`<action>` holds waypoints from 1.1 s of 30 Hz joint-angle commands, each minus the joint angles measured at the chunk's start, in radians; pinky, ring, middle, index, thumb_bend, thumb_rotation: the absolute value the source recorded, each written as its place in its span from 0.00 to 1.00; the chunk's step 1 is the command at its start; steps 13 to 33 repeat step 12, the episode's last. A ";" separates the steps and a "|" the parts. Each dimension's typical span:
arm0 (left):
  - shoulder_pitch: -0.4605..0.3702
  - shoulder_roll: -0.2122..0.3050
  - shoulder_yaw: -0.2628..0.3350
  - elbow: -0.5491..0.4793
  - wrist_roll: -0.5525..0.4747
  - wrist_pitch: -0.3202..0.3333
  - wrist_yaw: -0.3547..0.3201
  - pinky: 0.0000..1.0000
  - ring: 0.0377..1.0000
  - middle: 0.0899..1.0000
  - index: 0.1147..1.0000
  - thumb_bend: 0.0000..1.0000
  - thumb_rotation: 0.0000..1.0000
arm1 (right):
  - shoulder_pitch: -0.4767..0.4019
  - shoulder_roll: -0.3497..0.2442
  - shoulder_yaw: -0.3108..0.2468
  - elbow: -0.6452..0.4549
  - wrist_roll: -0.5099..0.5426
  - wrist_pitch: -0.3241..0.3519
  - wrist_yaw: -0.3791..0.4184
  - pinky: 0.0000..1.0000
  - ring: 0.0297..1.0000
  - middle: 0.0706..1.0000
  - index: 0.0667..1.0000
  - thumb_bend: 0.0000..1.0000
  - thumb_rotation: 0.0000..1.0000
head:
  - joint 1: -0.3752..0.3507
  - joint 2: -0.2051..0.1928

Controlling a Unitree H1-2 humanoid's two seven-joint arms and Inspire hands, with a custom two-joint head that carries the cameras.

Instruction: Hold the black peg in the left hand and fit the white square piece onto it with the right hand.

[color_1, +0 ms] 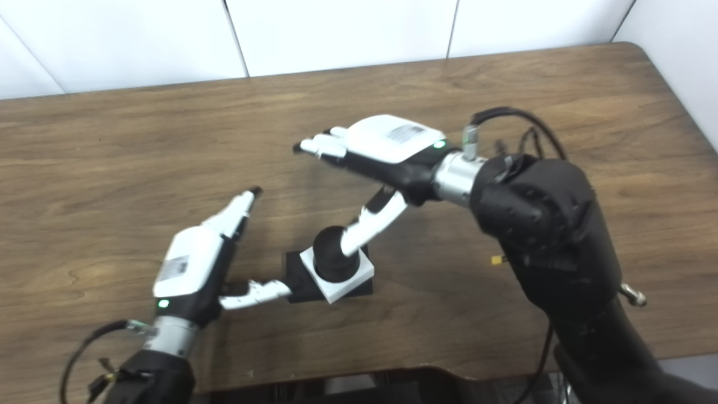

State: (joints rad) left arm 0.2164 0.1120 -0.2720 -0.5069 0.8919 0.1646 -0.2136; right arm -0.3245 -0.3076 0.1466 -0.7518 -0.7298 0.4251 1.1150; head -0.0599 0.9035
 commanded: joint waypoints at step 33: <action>0.017 -0.111 0.349 -0.028 -0.893 0.013 0.129 1.00 0.96 0.96 0.98 0.77 1.00 | 0.378 0.332 -0.301 0.069 0.374 -0.096 -0.638 0.87 0.92 0.93 0.92 0.50 1.00 | -0.019 -0.012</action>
